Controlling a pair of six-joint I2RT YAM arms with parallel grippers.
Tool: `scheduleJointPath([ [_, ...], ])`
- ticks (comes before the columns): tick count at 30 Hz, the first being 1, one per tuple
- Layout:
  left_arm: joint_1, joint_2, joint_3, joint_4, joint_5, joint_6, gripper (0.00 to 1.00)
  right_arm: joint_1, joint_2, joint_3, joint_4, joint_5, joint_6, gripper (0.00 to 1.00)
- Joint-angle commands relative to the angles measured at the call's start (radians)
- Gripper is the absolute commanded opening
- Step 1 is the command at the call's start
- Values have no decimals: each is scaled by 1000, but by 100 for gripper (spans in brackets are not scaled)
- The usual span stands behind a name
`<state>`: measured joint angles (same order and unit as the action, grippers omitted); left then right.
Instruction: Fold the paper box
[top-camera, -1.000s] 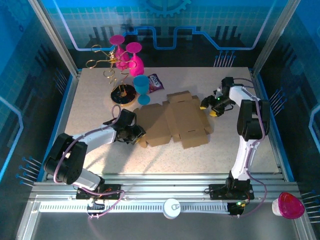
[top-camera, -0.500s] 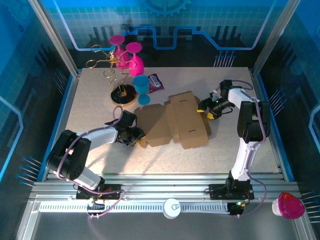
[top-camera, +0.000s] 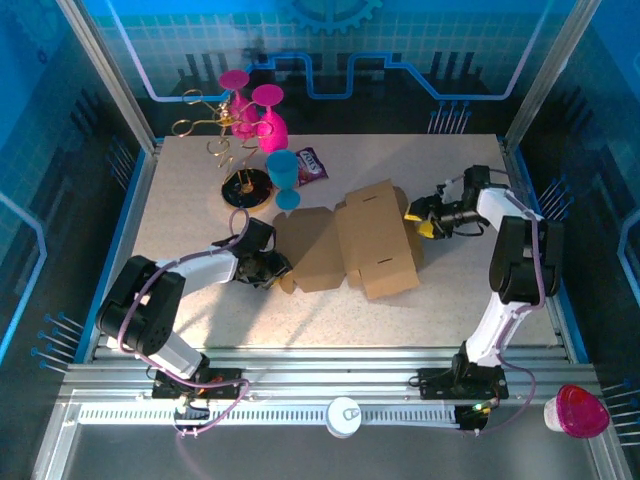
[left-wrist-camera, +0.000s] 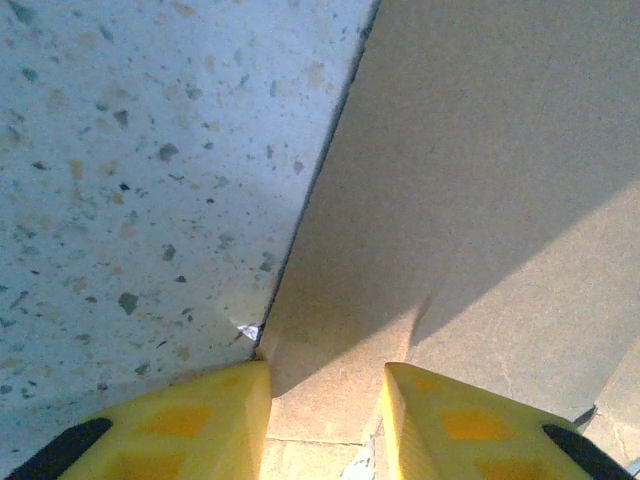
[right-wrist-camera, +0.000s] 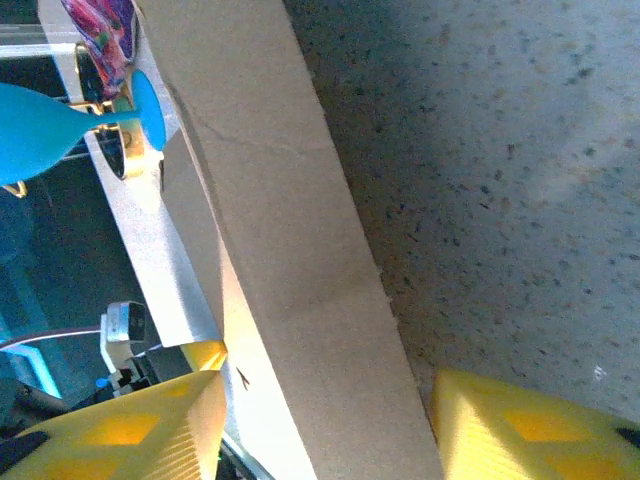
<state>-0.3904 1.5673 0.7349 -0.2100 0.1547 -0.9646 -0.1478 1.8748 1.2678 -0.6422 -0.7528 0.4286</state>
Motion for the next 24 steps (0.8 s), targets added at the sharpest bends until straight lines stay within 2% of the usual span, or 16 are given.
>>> scheduleJointPath([
  [1,5,25,17,-52,-10,24,36,-38,-53,-28,31,-90,22,53],
  [9,2,47,42,-49,-8,27,36,-64,-93,-129,115,-144,63,28],
  [14,-2,62,61,-52,-7,30,36,-60,-101,-164,168,-151,93,22],
  [22,-10,45,83,-75,-22,39,35,-64,-152,-159,142,-90,86,0],
  [24,-15,21,96,-93,-36,44,37,-63,-191,-164,160,-67,118,0],
])
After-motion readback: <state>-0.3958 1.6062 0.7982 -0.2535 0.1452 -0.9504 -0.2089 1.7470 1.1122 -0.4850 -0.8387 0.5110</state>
